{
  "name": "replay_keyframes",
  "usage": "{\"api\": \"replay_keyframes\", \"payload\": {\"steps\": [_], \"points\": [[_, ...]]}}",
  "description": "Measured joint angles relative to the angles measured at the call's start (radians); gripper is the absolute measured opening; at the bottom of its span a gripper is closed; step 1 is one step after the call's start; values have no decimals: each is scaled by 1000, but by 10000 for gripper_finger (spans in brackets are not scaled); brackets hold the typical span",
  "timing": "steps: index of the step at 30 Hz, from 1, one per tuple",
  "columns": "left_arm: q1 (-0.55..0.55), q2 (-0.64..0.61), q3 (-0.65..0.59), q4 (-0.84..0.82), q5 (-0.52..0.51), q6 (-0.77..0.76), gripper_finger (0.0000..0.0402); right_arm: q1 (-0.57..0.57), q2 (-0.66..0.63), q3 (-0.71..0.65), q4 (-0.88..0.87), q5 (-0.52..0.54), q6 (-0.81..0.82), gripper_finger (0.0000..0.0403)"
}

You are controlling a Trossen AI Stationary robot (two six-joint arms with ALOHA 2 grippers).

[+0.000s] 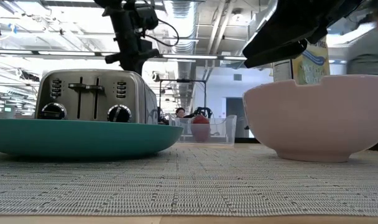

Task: Arrange a breakfast setting
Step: Put the bread onto the green plate

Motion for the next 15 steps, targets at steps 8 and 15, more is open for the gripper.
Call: {"api": "replay_keyframes", "payload": {"steps": [8, 15], "points": [[-43, -50, 137, -125, -45, 25, 12, 0, 0, 0, 0, 0, 0, 276], [-131, -123, 249, -240, -40, 37, 13, 0, 0, 0, 0, 0, 0, 276]]}}
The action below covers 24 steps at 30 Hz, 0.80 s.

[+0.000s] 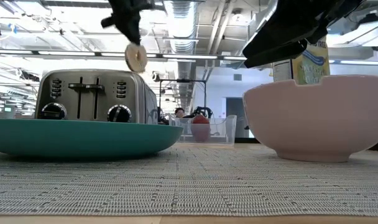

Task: Arrange a breakfast setting
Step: Put the bread onto the green plate

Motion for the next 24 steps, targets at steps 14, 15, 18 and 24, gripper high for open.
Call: {"api": "replay_keyframes", "payload": {"steps": [14, 15, 18, 24], "points": [[-374, -237, -101, -26, 22, -148, 13, 0, 0, 0, 1, 0, 1, 276], [-408, -255, -141, 1, 17, -148, 13, 0, 0, 0, 1, 0, 2, 276], [-501, -312, -274, 127, 28, -176, 13, 0, 0, 0, 2, 0, 7, 276], [-629, -358, -541, 344, 72, -253, 13, 0, 0, 0, 4, 0, 7, 276]]}}
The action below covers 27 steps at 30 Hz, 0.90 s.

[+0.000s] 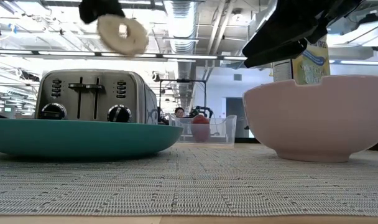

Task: Arrange a breakfast setting
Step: Put the bread onto the green plate

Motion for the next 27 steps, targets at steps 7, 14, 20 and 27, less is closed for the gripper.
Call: {"api": "replay_keyframes", "payload": {"steps": [7, 14, 20, 27], "points": [[-63, 14, -229, 219, 93, -31, 13, 0, 0, 0, 4, 0, 0, 276], [-94, 13, -369, 375, 156, -11, 13, 0, 0, 0, 5, 0, 0, 276], [-95, 13, -441, 429, 143, -18, 13, -1, 0, 0, 5, 0, 1, 276], [-95, 13, -526, 509, 142, -31, 13, -1, 0, 0, 5, 1, 1, 276]]}}
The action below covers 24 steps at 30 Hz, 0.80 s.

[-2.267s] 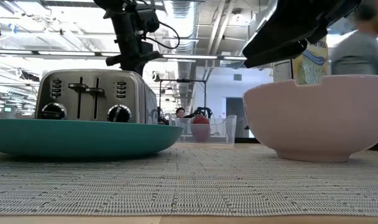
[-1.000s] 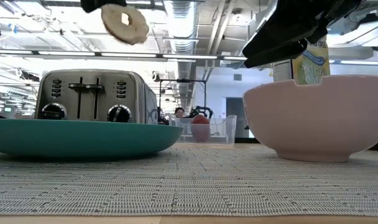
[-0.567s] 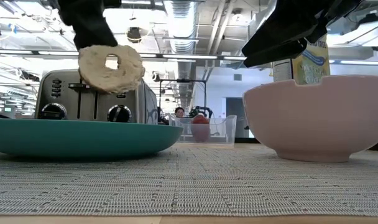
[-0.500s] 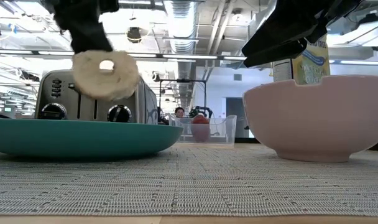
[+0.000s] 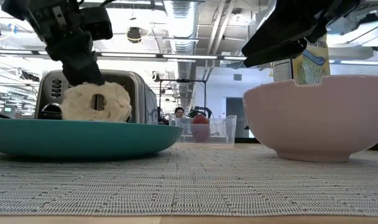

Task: Arrange a breakfast setting
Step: Put the bread onto the green plate, then put the apple on top of the gray placemat

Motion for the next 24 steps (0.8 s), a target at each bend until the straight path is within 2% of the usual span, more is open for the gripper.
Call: {"api": "replay_keyframes", "payload": {"steps": [4, 7, 19, 24], "points": [[0, 0, -14, -5, 0, -1, 21, 0, 0, 0, 0, 0, 0, 276], [4, 0, -14, -4, -2, -1, 46, 0, 0, 0, 0, 0, 0, 276], [5, 0, -14, -10, -58, 37, 230, 0, 0, 0, 0, 1, 2, 276], [-17, 0, -14, 30, -104, 70, 270, -9, 0, 0, 0, 1, 28, 276]]}}
